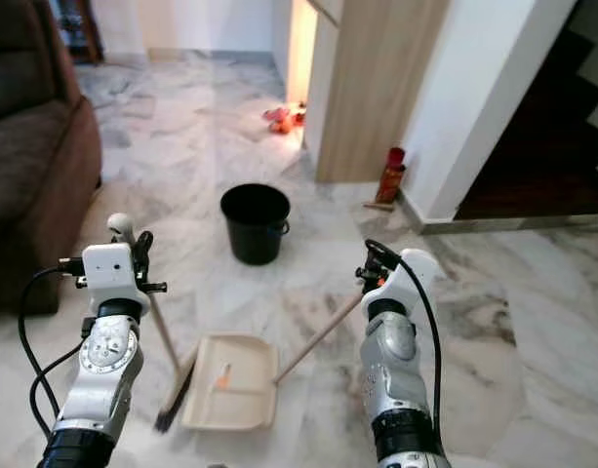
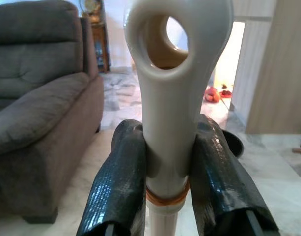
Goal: Sweep floor
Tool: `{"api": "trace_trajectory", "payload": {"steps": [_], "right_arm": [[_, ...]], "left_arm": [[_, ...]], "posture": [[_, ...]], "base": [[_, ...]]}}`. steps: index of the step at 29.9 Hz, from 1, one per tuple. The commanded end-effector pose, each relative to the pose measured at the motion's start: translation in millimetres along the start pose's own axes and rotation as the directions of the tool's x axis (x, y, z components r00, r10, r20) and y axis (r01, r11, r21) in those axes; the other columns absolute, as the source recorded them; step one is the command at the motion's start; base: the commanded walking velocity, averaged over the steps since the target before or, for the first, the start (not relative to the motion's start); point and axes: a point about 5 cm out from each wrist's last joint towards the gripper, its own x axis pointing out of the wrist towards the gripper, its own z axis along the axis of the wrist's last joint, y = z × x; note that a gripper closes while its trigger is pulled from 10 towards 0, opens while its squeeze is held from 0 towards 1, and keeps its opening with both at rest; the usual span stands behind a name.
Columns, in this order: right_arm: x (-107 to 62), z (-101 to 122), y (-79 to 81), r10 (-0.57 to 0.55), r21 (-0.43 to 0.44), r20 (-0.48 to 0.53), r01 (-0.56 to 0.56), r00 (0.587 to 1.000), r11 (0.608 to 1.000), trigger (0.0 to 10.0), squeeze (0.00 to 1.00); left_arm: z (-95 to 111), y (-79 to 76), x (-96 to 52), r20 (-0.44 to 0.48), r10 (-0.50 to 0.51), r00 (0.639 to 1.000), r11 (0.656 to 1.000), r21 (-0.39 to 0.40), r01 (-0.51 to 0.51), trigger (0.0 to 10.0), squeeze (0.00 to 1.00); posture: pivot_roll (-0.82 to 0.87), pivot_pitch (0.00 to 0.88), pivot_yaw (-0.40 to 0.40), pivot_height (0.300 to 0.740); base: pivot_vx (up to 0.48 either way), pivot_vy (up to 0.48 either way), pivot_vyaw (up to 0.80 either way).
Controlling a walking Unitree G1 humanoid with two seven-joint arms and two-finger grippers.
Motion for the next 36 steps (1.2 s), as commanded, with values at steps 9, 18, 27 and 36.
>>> {"api": "trace_trajectory", "payload": {"steps": [9,18,27,36], "right_arm": [[0.8,4.6,4.0,0.014,0.022,0.022,-0.015,1.000,1.000,10.0,0.00],[1.0,3.8,6.5,0.031,0.019,0.017,-0.031,0.999,0.999,10.0,0.00],[0.2,3.5,8.0,0.044,0.006,0.016,-0.044,0.999,0.999,10.0,0.00],[0.0,2.0,11.4,0.061,0.005,0.008,-0.061,0.998,0.998,10.0,0.00]], "left_arm": [[9.0,-0.7,3.2,0.044,-0.008,0.999,1.000,0.000,0.008,10.0,0.00],[8.5,-0.7,3.0,0.041,-0.008,0.999,1.000,0.001,0.008,10.0,0.00],[8.0,0.7,2.7,0.037,0.002,0.999,1.000,0.003,-0.002,10.0,0.00],[8.1,2.3,3.0,0.038,0.011,0.999,1.000,0.004,-0.011,10.0,0.00]], "posture": [[0.07,0.000,-0.050,0.740],[0.07,0.000,-0.049,0.740],[0.07,0.000,-0.055,0.740],[0.07,0.000,-0.057,0.740]], "base": [[0.160,0.000,0.00],[0.213,0.000,0.09],[0.107,0.000,0.18],[0.160,0.000,0.28]]}}
